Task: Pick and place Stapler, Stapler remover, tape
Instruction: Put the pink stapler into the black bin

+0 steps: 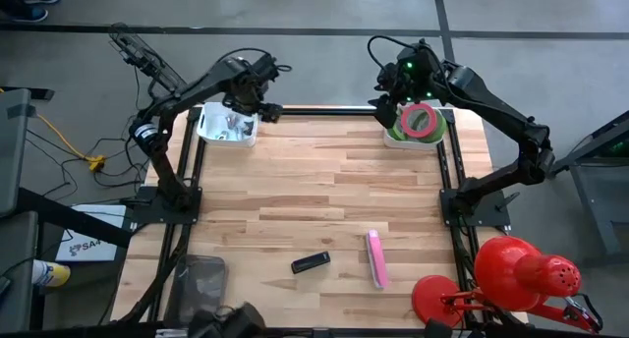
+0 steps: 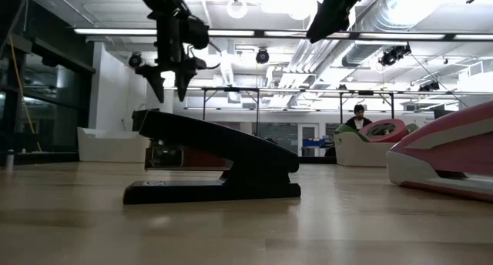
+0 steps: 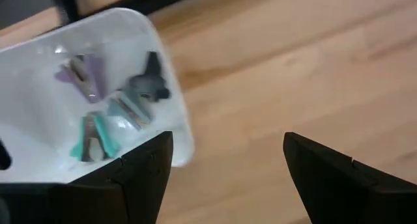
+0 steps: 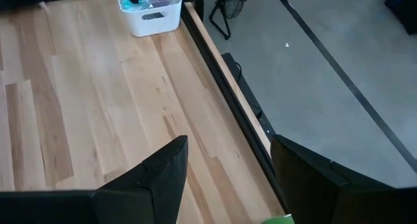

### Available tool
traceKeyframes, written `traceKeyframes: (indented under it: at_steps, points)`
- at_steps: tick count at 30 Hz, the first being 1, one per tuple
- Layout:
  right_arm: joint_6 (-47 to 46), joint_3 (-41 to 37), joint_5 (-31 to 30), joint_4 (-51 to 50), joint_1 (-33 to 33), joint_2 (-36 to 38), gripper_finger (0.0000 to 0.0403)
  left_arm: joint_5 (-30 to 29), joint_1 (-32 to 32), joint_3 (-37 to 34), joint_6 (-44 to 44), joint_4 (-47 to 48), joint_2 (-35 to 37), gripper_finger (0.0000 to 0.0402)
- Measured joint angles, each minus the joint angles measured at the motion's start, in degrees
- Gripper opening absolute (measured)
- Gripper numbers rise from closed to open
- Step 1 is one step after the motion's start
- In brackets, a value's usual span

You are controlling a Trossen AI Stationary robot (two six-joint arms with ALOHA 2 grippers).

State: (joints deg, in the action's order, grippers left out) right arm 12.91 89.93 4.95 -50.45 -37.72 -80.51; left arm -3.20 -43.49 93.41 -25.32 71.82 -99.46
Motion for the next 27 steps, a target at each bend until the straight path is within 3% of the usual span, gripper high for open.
traceKeyframes:
  at_steps: [9, 17, 27]
  points:
    - [2.93, 0.0, 2.44, -0.5, -0.02, 0.0, 0.021, 0.79, 10.36, 1.65, -0.33, 0.33, -0.02, 0.0287]
    - [6.43, 0.0, 4.74, -1.86, -0.07, 0.0, 0.021, 1.4, 21.32, 1.63, 6.04, 0.3, -0.04, 0.0287]
    - [9.17, 0.0, 5.96, -5.45, -0.15, 0.0, 0.021, 1.22, 31.62, 1.61, 2.99, -0.9, -0.04, 0.0287]
